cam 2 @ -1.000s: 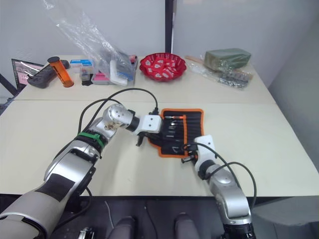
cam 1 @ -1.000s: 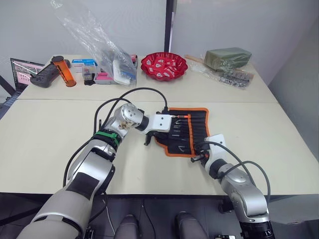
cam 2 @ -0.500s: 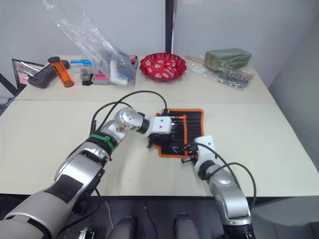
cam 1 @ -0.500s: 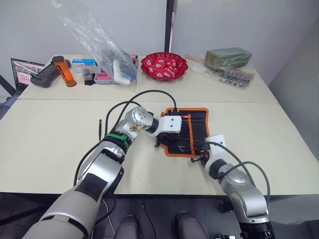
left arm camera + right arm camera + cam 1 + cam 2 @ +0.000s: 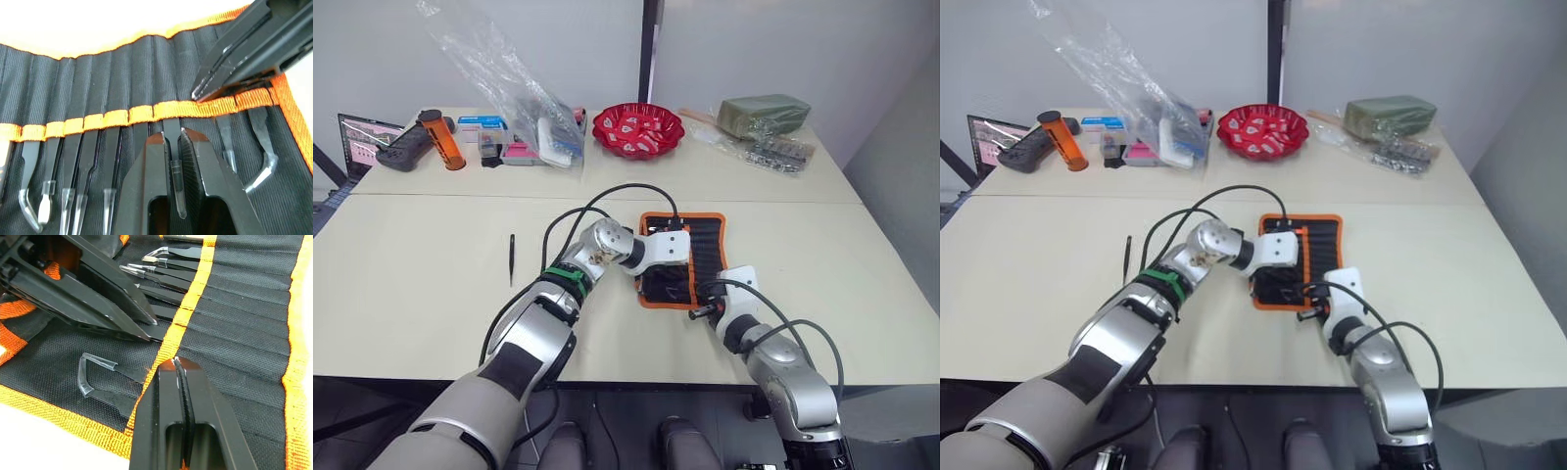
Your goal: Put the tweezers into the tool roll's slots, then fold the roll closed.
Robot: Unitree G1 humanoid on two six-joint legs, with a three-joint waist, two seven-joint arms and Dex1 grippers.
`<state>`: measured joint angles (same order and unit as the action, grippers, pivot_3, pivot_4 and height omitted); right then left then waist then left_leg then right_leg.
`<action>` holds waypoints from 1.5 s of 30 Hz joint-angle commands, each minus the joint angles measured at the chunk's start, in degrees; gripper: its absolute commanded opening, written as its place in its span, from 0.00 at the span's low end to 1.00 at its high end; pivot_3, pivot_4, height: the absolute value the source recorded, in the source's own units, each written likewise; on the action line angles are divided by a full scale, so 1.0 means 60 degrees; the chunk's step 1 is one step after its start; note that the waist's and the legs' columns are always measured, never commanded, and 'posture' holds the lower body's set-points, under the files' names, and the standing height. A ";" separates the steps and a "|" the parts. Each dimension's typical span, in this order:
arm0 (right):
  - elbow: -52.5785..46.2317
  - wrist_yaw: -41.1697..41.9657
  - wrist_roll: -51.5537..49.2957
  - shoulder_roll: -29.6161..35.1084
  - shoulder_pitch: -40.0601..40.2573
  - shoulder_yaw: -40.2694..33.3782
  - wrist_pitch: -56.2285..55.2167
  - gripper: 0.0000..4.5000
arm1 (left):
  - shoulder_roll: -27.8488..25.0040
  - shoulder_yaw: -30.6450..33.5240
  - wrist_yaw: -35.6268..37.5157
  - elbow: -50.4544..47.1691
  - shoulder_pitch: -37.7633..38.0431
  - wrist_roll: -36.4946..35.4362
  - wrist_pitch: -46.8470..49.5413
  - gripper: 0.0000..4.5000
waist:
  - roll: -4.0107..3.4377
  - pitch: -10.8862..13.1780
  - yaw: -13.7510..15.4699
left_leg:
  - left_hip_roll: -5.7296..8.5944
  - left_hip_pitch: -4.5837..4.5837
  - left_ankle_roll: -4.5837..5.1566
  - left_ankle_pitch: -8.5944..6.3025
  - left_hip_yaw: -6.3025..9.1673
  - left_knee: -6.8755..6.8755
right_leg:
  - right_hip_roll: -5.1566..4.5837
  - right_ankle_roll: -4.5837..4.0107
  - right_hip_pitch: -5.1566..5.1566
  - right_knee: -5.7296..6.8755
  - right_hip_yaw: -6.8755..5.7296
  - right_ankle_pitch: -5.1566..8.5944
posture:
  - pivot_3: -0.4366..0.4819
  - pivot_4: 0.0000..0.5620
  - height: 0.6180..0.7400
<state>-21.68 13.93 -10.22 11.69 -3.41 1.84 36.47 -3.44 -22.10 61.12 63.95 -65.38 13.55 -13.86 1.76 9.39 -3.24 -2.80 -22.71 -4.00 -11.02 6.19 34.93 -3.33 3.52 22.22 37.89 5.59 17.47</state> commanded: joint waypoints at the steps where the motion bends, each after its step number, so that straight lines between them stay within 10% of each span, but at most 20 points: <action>1: 0.0046 0.0074 -0.0044 -0.0094 0.0159 0.0324 0.0114 0.00 | 0.0302 0.0210 0.0005 -0.0209 -0.0311 -0.0182 -0.0133 0.00 | 0.0000 0.0000 0.0012 | 0.0000 0.0000 0.0000 0.0000 0.0000 0.0000 | 0.0000 -0.0002 0.0000 0.0000 0.0000 -0.0001 | 0.48 0.27 0.96; 5: 0.0117 0.0102 -0.0052 -0.0089 0.0121 0.0361 0.0095 0.00 | 0.0211 0.0355 0.0233 -0.0374 -0.0238 -0.0290 -0.0091 0.00 | 0.0000 0.0000 0.0018 | 0.0000 0.0001 0.0000 0.0000 0.0000 0.0001 | 0.0000 -0.0005 0.0000 0.0001 0.0000 -0.0003 | 0.48 0.27 0.96; 18: 0.0481 0.0387 -0.0039 0.0079 0.0000 0.0375 -0.0058 0.00 | -0.1652 0.2232 0.1129 -0.2093 -0.0068 -0.1947 0.2881 0.99 | -0.0005 -0.0001 -0.0120 | -0.0001 0.0014 0.0001 0.0001 0.0002 -0.0003 | 0.0001 -0.0011 0.0000 0.0021 0.0000 -0.0006 | 0.48 0.27 0.96; 30: 0.0975 0.0763 0.0019 0.0204 -0.0146 0.0546 -0.0391 0.00 | -0.4169 0.4451 -0.0816 -0.4741 0.1580 -0.3207 0.5237 0.99 | -0.0013 -0.0005 -0.0200 | -0.0009 0.0053 0.0001 0.0001 0.0003 -0.0017 | 0.0003 -0.0019 -0.0013 0.0033 0.0001 -0.0010 | 0.48 0.27 0.96; 45: 0.2115 0.1361 0.0037 0.0298 -0.0733 0.0811 -0.1145 0.00 | -0.5021 0.8076 -0.4728 -0.9666 0.8266 -0.4275 0.6793 0.99 | -0.0003 -0.0009 -0.0268 | -0.0026 0.0095 0.0000 0.0000 -0.0004 -0.0027 | 0.0005 -0.0051 -0.0026 0.0042 0.0009 -0.0029 | 0.48 0.27 0.96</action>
<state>-11.57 20.85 -10.07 13.98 -8.51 4.02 28.59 -33.34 23.48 34.31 8.61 -16.92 -10.83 27.62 1.74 9.34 -4.85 -2.97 -22.10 -4.00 -11.02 6.16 34.72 -3.30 3.21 22.06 38.15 5.63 17.30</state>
